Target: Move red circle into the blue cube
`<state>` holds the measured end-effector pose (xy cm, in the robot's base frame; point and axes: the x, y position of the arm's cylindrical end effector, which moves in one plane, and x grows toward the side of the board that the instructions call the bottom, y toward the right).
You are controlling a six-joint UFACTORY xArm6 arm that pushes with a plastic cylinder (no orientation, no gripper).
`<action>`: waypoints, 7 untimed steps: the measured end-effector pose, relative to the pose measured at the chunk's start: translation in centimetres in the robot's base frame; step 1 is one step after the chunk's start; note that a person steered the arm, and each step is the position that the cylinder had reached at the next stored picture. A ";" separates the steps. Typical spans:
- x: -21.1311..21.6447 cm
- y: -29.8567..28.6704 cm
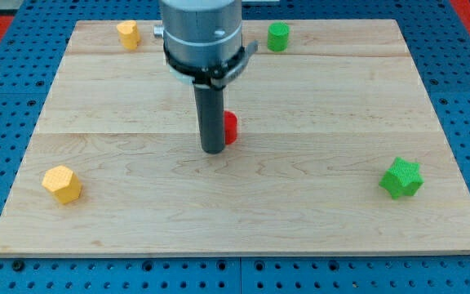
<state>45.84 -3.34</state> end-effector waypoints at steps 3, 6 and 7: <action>-1.3 7.2; -2.9 0.6; -5.2 -1.1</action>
<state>40.61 -4.49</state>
